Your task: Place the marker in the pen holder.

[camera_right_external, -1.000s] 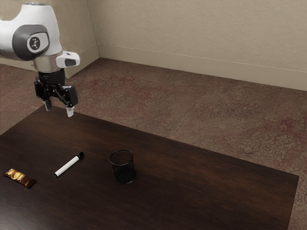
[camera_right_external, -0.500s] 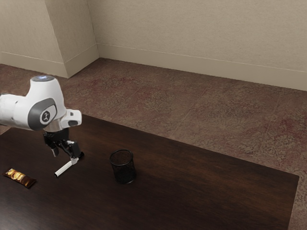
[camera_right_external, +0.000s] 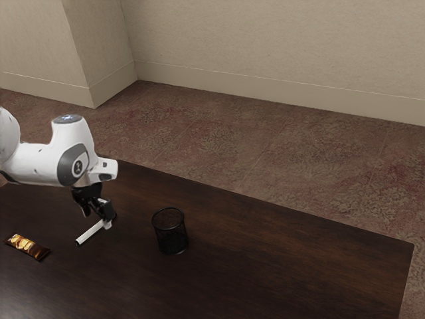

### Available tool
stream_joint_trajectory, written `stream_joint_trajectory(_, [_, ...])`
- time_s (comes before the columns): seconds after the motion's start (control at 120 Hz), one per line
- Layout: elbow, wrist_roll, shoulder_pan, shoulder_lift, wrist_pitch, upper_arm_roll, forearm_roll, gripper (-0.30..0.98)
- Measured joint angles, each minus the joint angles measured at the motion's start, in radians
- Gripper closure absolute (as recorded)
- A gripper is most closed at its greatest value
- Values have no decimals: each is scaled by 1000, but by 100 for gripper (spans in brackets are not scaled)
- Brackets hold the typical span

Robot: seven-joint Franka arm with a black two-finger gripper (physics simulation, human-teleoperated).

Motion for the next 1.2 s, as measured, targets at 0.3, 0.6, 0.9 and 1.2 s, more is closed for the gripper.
stream_joint_trajectory(0.3, [87,76,1,91,-92,18,-94,3])
stream_joint_trajectory(0.6, [114,122,0,109,-133,31,-105,42])
stream_joint_trajectory(0.9, [121,149,0,119,-132,31,-103,68])
stream_joint_trajectory(1.2, [113,153,-5,74,-98,22,-89,74])
